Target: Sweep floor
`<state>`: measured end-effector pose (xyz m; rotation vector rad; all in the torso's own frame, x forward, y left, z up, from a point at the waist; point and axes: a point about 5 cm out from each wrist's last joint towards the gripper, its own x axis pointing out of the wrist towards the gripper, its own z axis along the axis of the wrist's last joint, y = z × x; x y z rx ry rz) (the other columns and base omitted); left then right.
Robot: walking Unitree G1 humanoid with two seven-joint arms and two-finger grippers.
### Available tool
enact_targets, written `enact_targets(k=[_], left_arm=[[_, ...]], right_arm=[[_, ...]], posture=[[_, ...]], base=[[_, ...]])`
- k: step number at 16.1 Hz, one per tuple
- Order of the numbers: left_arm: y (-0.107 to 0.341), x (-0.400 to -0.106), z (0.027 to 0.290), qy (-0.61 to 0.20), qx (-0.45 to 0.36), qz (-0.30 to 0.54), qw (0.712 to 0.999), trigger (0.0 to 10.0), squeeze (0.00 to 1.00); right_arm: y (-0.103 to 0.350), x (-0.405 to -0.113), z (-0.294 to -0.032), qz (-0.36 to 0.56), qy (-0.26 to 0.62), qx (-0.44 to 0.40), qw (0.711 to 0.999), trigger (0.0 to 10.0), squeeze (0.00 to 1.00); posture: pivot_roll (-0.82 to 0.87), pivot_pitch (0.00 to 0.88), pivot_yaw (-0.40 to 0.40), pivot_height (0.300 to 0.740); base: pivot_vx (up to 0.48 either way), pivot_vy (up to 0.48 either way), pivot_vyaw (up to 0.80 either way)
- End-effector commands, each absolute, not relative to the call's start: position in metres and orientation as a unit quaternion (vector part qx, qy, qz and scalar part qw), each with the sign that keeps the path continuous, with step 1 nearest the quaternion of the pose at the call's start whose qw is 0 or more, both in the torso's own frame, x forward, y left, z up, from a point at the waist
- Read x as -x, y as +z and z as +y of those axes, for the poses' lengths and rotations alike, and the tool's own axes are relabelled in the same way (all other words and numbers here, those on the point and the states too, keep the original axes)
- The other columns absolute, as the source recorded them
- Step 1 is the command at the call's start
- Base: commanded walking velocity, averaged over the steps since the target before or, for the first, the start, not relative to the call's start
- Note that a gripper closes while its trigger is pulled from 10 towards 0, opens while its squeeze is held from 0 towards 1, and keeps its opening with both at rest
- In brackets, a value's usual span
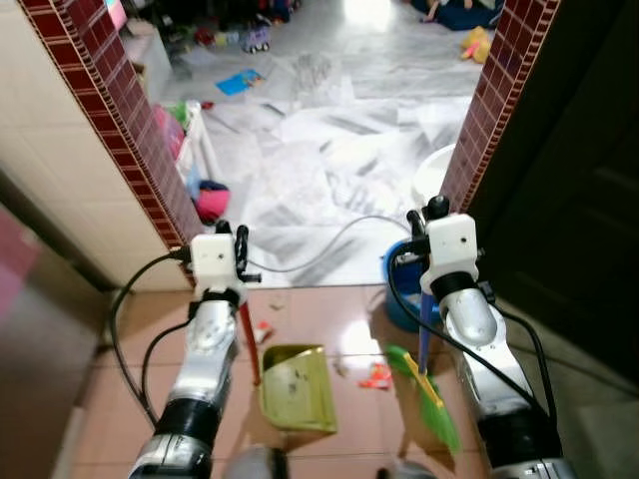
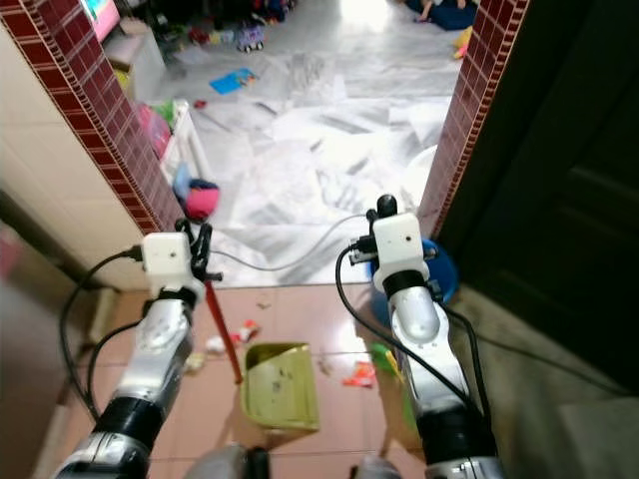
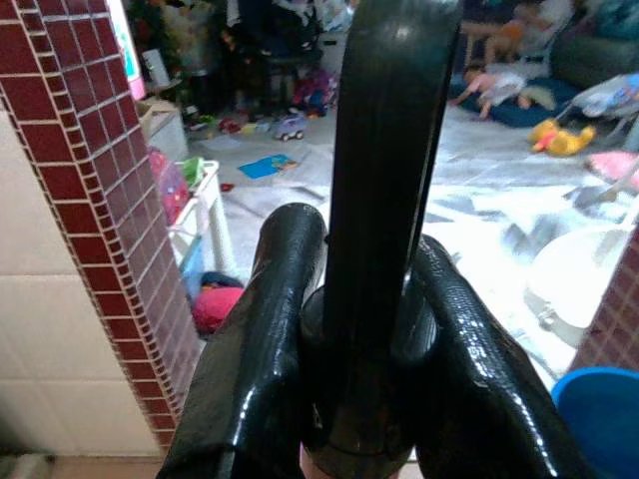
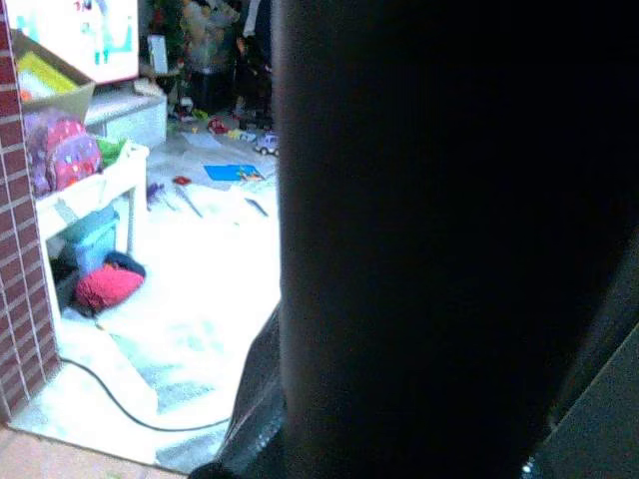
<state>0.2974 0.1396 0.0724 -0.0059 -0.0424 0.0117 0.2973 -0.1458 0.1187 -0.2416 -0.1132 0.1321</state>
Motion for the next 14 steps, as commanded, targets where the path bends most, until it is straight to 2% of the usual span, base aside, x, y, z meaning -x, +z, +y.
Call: enact_targets(k=[1, 4, 6, 9, 10, 14], left_arm=[[0.077, -0.293, 0.143, 0.005, 0.02, -0.028, 0.999, 10.0, 0.0], [0.072, -0.263, 0.159, 0.02, 0.008, -0.031, 0.999, 10.0, 0.0], [0.064, -0.256, 0.163, 0.021, -0.002, -0.007, 1.0, 10.0, 0.0], [0.06, -0.266, 0.166, 0.037, -0.024, 0.004, 0.999, 10.0, 0.0], [0.057, -0.276, 0.169, 0.072, -0.039, 0.013, 0.997, 10.0, 0.0], [0.056, -0.292, 0.165, 0.116, -0.033, 0.01, 0.993, 10.0, 0.0]], right_arm=[[0.127, -0.3, -0.147, -0.067, 0.071, 0.141, 0.985, 10.0, 0.0], [0.119, -0.297, -0.141, -0.074, 0.081, 0.133, 0.985, 10.0, 0.0], [0.117, -0.301, -0.145, -0.069, 0.055, 0.121, 0.989, 10.0, 0.0], [0.117, -0.304, -0.148, -0.063, 0.042, 0.12, 0.99, 10.0, 0.0], [0.106, -0.308, -0.146, -0.039, 0.035, 0.097, 0.994, 10.0, 0.0], [0.108, -0.318, -0.145, -0.035, 0.024, 0.064, 0.997, 10.0, 0.0]], posture=[[-0.06, 0.0, -0.013, 0.74], [-0.03, 0.0, 0.033, 0.74], [-0.03, 0.0, 0.04, 0.74], [-0.05, 0.0, 0.055, 0.74], [-0.06, 0.0, 0.063, 0.74], [-0.07, 0.0, 0.059, 0.74]], base=[[0.0, 0.0, 0.0], [0.0, 0.0, 0.0], [0.0, 0.0, 0.0], [0.0, 0.0, 0.0], [0.0, 0.0, 0.0], [0.0, 0.0, 0.0]])
